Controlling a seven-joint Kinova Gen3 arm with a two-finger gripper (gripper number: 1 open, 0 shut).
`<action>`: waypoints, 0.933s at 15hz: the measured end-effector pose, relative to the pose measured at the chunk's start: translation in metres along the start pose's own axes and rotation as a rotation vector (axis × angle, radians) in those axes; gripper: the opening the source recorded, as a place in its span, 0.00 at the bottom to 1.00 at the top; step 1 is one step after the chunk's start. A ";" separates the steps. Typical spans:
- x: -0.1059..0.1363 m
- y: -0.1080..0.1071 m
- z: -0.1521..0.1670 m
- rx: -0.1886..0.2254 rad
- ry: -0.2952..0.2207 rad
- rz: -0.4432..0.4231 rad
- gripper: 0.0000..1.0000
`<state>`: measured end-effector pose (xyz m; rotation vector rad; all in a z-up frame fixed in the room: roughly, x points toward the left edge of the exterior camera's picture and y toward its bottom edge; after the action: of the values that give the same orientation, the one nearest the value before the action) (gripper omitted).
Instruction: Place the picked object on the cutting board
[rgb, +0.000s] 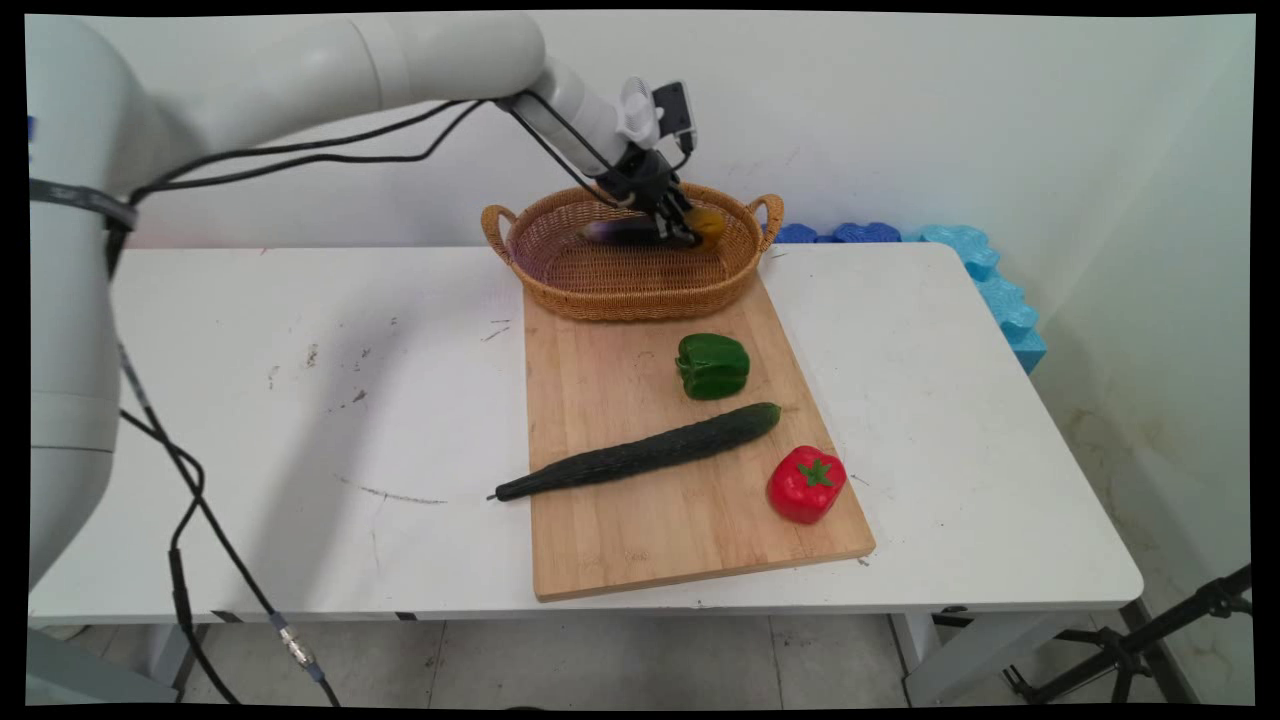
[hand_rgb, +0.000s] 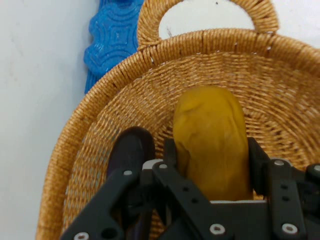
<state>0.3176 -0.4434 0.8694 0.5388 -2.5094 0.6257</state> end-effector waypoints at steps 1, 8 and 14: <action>0.000 0.003 -0.009 0.005 0.002 -0.004 0.00; -0.009 0.032 -0.086 0.036 0.009 -0.061 0.00; -0.019 0.074 -0.134 -0.015 0.004 -0.105 0.00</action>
<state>0.3463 -0.3090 0.9387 0.6587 -2.4622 0.5670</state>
